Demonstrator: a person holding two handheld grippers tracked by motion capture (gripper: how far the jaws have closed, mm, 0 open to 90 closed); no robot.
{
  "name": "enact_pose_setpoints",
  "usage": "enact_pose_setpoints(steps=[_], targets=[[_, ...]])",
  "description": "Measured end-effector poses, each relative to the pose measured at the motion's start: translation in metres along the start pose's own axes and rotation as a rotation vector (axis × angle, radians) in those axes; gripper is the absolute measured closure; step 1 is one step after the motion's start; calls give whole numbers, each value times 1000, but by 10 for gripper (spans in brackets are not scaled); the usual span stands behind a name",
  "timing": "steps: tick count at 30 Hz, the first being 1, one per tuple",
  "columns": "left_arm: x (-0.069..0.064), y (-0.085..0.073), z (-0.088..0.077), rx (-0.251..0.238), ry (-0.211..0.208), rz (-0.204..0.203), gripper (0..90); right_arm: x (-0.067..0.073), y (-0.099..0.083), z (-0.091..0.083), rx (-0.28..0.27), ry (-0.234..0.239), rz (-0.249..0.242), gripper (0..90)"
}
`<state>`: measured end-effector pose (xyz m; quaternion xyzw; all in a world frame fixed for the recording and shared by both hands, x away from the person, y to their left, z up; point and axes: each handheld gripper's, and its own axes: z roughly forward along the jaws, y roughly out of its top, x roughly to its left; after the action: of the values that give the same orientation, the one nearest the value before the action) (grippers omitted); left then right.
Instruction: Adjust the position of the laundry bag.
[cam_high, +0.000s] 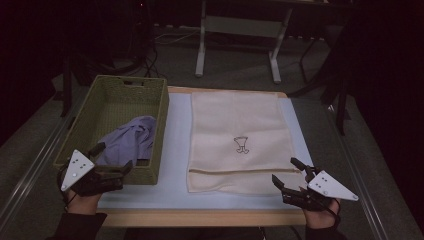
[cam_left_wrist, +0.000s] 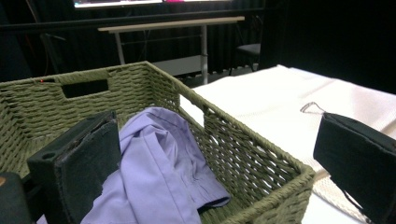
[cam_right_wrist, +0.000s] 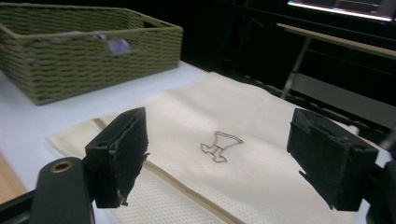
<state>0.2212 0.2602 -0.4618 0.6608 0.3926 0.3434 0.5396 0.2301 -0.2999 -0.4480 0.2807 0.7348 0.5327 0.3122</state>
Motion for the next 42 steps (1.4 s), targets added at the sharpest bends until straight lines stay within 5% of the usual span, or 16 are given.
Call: enact_pose_setpoints(steps=[7,12,22,25,33,42], targets=[[-2,0,1,4,-21,10,8,6,11,-2,-24,12,-80,157],[-2,-1,1,4,-18,8,8,4,22,0,0,2,-81,145],[-5,-1,1,-3,-33,16,8,-20,24,15,93,23,28,93],[-5,-1,1,-3,-34,13,8,-25,16,17,125,46,7,137],[-3,-2,1,-4,-34,1,8,-10,-17,30,273,189,-70,280],[-2,-2,1,-4,-33,4,8,7,-44,58,385,326,-76,393]])
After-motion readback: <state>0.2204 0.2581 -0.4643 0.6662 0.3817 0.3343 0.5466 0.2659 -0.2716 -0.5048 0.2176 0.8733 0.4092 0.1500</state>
